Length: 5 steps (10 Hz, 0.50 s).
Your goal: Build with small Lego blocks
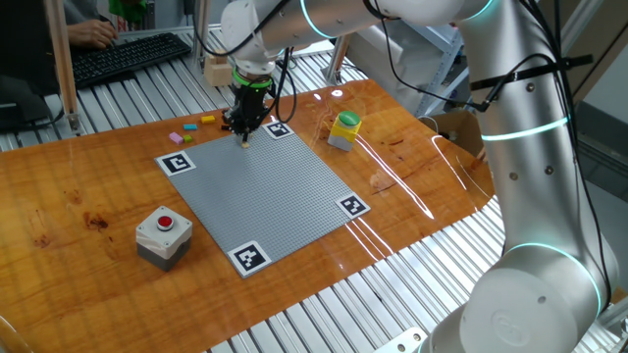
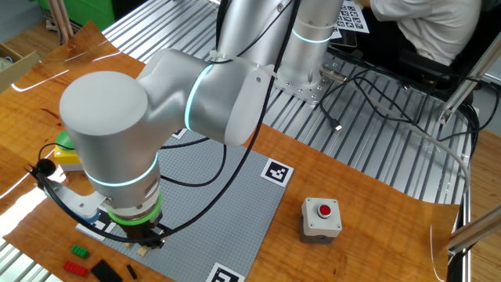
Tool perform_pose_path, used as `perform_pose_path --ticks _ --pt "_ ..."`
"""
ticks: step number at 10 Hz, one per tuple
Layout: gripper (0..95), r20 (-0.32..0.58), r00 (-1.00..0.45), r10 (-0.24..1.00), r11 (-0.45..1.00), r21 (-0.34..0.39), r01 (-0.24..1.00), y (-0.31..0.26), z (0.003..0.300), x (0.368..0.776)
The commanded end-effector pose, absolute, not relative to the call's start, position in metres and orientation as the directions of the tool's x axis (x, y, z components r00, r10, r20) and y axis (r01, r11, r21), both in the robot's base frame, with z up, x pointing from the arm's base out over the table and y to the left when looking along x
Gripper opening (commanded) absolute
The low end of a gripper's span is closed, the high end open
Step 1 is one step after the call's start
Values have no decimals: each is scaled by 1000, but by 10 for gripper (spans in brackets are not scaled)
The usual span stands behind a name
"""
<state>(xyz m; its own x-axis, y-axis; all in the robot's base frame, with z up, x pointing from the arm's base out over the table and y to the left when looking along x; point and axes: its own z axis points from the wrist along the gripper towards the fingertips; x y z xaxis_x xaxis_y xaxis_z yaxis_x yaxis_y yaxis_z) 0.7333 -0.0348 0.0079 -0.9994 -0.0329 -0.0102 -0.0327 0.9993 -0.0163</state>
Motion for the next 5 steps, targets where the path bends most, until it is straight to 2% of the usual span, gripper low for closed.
perform_pose_path --ticks 1,5 --pt "380 -10 -1000 -22 1000 -19 -22 -36 8 733" --pt "380 -10 -1000 -19 1000 -20 -19 -36 7 733"
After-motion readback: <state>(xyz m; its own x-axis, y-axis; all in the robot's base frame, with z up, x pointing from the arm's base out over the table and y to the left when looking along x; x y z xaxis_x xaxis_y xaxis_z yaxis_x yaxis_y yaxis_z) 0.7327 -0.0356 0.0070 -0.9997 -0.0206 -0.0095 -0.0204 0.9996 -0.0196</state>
